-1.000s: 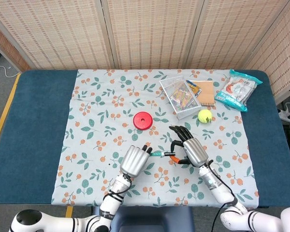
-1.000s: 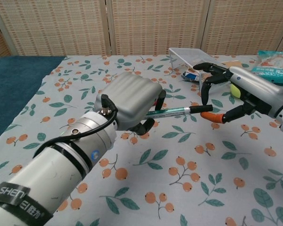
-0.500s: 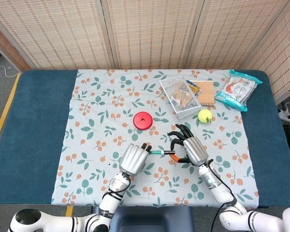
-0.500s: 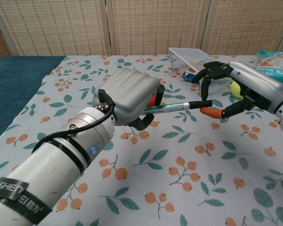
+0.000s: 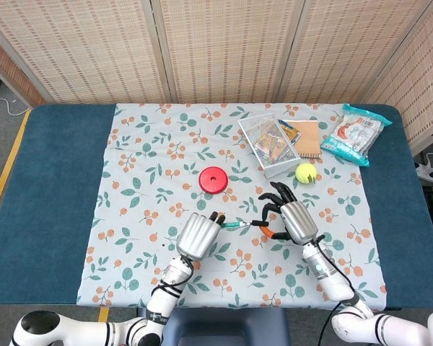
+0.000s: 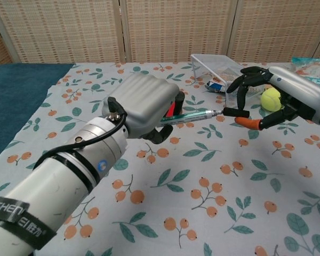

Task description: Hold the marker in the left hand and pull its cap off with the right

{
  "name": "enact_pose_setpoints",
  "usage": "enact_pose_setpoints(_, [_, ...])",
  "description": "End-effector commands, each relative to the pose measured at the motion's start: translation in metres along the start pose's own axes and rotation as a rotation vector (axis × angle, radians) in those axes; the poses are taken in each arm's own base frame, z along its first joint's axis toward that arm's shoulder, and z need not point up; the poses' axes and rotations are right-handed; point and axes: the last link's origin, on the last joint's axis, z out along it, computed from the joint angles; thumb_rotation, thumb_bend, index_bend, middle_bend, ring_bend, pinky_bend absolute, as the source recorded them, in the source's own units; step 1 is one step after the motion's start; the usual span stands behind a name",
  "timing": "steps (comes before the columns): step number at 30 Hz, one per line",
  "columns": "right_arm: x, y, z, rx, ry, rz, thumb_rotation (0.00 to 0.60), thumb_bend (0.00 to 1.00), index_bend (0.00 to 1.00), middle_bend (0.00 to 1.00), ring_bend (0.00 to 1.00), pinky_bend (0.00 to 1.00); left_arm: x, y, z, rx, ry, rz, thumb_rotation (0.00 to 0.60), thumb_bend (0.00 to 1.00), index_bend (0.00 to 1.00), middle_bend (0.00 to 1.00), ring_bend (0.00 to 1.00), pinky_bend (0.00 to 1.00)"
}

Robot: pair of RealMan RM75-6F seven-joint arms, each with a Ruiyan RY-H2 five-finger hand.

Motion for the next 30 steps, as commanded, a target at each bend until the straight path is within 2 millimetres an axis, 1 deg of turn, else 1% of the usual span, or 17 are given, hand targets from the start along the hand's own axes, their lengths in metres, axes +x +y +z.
enact_pose_setpoints(1, [-0.002, 0.005, -0.005, -0.007, -0.032, -0.032, 0.6, 0.39, 1.0, 0.26, 0.0, 0.0, -0.001, -0.004, 0.001, 0.007, -0.001, 0.008, 0.6, 0.63, 0.88, 0.91, 0.86, 1.0])
enact_pose_setpoints(4, [0.0, 0.014, -0.013, -0.022, -0.043, -0.072, 0.6, 0.39, 1.0, 0.26, 0.0, 0.0, -0.005, -0.017, 0.001, 0.022, -0.005, 0.03, 0.6, 0.63, 0.88, 0.91, 0.86, 1.0])
enact_pose_setpoints(9, [0.003, 0.03, -0.021, -0.073, -0.056, -0.1, 0.6, 0.39, 1.0, 0.26, 0.0, 0.0, -0.021, -0.042, -0.006, 0.042, -0.06, 0.047, 0.6, 0.62, 0.87, 0.9, 0.86, 1.0])
enact_pose_setpoints(11, [-0.001, 0.034, -0.022, -0.091, -0.072, -0.101, 0.6, 0.39, 1.0, 0.26, 0.0, 0.0, -0.032, -0.048, -0.013, 0.039, -0.097, 0.045, 0.6, 0.6, 0.86, 0.89, 0.86, 1.0])
enact_pose_setpoints(14, [-0.01, 0.035, -0.02, -0.105, -0.074, -0.105, 0.6, 0.39, 0.99, 0.26, 0.0, 0.0, -0.046, -0.055, -0.02, 0.034, -0.145, 0.036, 0.6, 0.58, 0.82, 0.85, 0.86, 1.0])
enact_pose_setpoints(17, [-0.02, 0.035, -0.019, -0.111, -0.093, -0.135, 0.6, 0.4, 0.91, 0.26, 0.0, 0.0, -0.057, -0.062, -0.025, 0.034, -0.178, 0.014, 0.6, 0.55, 0.78, 0.8, 0.86, 1.0])
enact_pose_setpoints(20, [-0.028, 0.035, -0.017, -0.122, -0.129, -0.14, 0.6, 0.41, 0.78, 0.25, 0.0, 0.0, -0.063, -0.071, -0.026, 0.04, -0.19, 0.01, 0.6, 0.53, 0.71, 0.74, 0.86, 1.0])
enact_pose_setpoints(22, [-0.031, 0.034, -0.016, -0.124, -0.139, -0.138, 0.6, 0.41, 0.61, 0.21, 0.0, 0.0, -0.065, -0.075, -0.026, 0.045, -0.193, 0.006, 0.6, 0.53, 0.63, 0.68, 0.86, 1.0])
enact_pose_setpoints(23, [-0.033, 0.034, -0.016, -0.123, -0.151, -0.142, 0.6, 0.41, 0.55, 0.19, 0.0, 0.0, -0.065, -0.077, -0.026, 0.048, -0.195, 0.005, 0.6, 0.52, 0.6, 0.65, 0.86, 1.0])
enact_pose_setpoints(25, [-0.035, 0.033, -0.015, -0.124, -0.172, -0.151, 0.6, 0.41, 0.37, 0.13, 0.0, 0.0, -0.066, -0.08, -0.026, 0.054, -0.2, 0.0, 0.6, 0.51, 0.49, 0.57, 0.85, 1.0])
enact_pose_setpoints(26, [-0.036, 0.033, -0.015, -0.123, -0.181, -0.154, 0.6, 0.41, 0.29, 0.1, 0.0, 0.0, -0.067, -0.082, -0.026, 0.056, -0.207, -0.003, 0.6, 0.5, 0.45, 0.53, 0.85, 1.0])
enact_pose_setpoints(27, [-0.036, 0.031, -0.015, -0.121, -0.183, -0.153, 0.6, 0.41, 0.19, 0.07, 0.0, 0.0, -0.067, -0.083, -0.026, 0.058, -0.214, -0.006, 0.6, 0.5, 0.39, 0.47, 0.84, 1.0])
enact_pose_setpoints(28, [-0.036, 0.03, -0.014, -0.118, -0.181, -0.15, 0.6, 0.41, 0.11, 0.05, 0.0, 0.0, -0.067, -0.084, -0.026, 0.059, -0.22, -0.01, 0.6, 0.49, 0.33, 0.41, 0.83, 1.0])
enact_pose_setpoints(30, [-0.033, 0.027, -0.014, -0.111, -0.174, -0.143, 0.6, 0.41, 0.03, 0.04, 0.0, 0.0, -0.065, -0.086, -0.026, 0.063, -0.228, -0.019, 0.6, 0.48, 0.26, 0.32, 0.81, 1.0])
